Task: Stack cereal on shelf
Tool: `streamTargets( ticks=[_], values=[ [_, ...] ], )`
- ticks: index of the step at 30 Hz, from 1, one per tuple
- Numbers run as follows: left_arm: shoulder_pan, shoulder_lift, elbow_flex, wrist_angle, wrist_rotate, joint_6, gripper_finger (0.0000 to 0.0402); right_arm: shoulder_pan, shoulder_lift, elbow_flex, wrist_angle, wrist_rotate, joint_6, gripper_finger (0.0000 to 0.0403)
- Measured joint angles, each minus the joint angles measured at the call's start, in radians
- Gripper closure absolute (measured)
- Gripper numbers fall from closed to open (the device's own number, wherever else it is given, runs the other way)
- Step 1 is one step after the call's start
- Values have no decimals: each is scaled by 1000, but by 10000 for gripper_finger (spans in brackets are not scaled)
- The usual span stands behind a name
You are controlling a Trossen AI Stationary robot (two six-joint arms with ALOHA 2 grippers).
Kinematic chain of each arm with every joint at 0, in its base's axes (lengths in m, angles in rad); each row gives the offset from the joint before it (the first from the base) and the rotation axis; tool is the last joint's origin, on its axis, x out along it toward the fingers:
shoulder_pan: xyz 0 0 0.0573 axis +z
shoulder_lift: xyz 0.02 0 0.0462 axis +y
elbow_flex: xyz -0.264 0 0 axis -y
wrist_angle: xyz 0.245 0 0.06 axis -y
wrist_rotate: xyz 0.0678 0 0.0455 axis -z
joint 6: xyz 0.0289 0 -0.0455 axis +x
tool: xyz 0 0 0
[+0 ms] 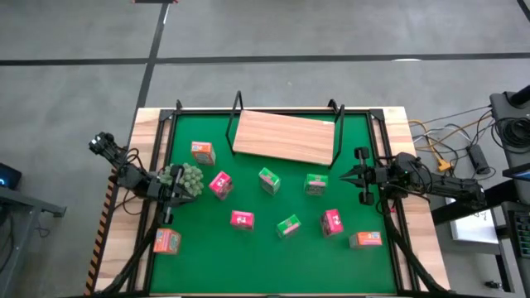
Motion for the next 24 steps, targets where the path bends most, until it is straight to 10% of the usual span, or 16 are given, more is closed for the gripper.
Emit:
streamTargets(
  ticks=[13,24],
  values=[
    [0,0,0,25,0,4,402,0,0,0,0,0,0,390],
    [0,0,1,399,0,-129,402,0,0,0,66,2,192,390]
  ],
)
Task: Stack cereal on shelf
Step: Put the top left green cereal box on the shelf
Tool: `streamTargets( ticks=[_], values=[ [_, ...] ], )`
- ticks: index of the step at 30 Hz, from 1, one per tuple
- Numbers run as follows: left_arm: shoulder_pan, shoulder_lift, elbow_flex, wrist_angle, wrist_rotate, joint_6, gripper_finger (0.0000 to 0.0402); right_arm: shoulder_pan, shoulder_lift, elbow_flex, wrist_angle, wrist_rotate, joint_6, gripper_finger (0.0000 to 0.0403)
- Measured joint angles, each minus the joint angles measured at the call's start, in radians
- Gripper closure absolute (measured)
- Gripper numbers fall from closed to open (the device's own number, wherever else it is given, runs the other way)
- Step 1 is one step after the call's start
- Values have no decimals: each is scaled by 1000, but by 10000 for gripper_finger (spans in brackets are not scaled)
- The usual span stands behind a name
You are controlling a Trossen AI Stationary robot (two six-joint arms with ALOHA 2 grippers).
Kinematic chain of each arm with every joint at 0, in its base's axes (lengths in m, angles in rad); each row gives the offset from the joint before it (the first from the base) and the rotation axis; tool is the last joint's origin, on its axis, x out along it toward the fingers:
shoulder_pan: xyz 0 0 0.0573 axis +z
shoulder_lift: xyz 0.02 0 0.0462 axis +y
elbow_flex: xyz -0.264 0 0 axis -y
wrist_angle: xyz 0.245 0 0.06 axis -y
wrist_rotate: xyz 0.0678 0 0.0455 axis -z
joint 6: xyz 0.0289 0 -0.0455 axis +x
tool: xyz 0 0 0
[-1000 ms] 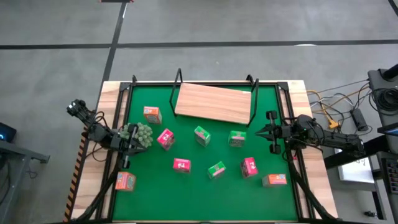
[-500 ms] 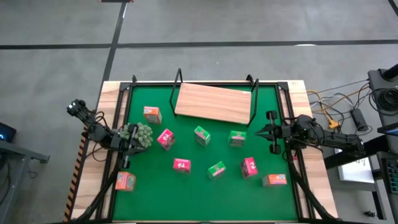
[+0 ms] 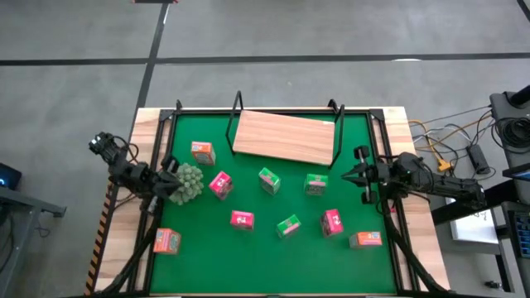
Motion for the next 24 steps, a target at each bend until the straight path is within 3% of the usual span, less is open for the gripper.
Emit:
streamTargets(
  ticks=[9,21,24],
  values=[
    [0,0,0,148,0,-1,402,0,0,0,156,-2,316,390],
    [1,6,0,224,0,2,402,0,0,0,207,-2,309,390],
    [1,29,1,227,0,13,402,0,0,0,217,48,249,390]
  ],
)
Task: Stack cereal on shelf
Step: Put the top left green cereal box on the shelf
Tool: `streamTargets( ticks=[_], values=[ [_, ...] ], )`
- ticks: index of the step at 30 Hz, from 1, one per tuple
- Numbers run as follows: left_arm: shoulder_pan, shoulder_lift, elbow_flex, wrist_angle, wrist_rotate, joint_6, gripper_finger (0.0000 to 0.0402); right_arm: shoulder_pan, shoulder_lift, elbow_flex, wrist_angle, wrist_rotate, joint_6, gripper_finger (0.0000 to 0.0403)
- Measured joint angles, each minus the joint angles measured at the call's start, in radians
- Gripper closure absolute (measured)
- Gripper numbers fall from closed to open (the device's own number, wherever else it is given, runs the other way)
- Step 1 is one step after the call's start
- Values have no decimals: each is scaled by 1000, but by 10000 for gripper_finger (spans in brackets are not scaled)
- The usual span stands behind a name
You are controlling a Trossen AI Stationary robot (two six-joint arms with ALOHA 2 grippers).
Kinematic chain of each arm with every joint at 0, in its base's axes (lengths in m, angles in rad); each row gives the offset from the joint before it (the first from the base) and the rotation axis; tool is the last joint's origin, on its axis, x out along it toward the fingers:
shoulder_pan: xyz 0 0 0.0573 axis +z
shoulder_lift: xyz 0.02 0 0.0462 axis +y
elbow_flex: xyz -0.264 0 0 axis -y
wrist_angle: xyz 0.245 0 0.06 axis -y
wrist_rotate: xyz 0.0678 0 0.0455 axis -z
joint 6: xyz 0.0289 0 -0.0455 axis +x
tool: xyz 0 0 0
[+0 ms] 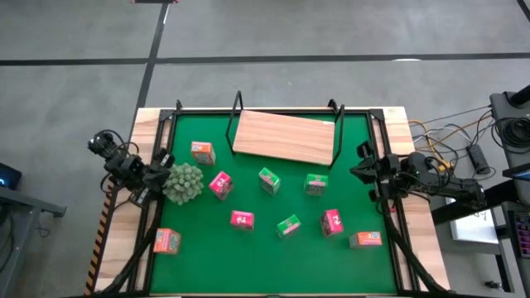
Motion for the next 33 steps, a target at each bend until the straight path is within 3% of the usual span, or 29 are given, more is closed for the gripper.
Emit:
streamTargets(
  ticks=[5,14,20,23,28,33],
  values=[
    [2,109,66,3,0,22,402,0,3,0,55,141,-21,390],
    [2,485,335,-24,-25,197,402,0,4,0,195,159,-123,390],
    [34,700,585,-310,-233,248,402,0,4,0,238,159,-161,390],
    [82,793,707,-501,-241,217,402,0,4,0,280,159,-169,390],
    [183,919,906,-855,-189,109,402,0,4,0,298,159,-181,390],
    [319,1043,1055,-1071,69,57,402,0,4,0,283,159,-148,390]
  ],
)
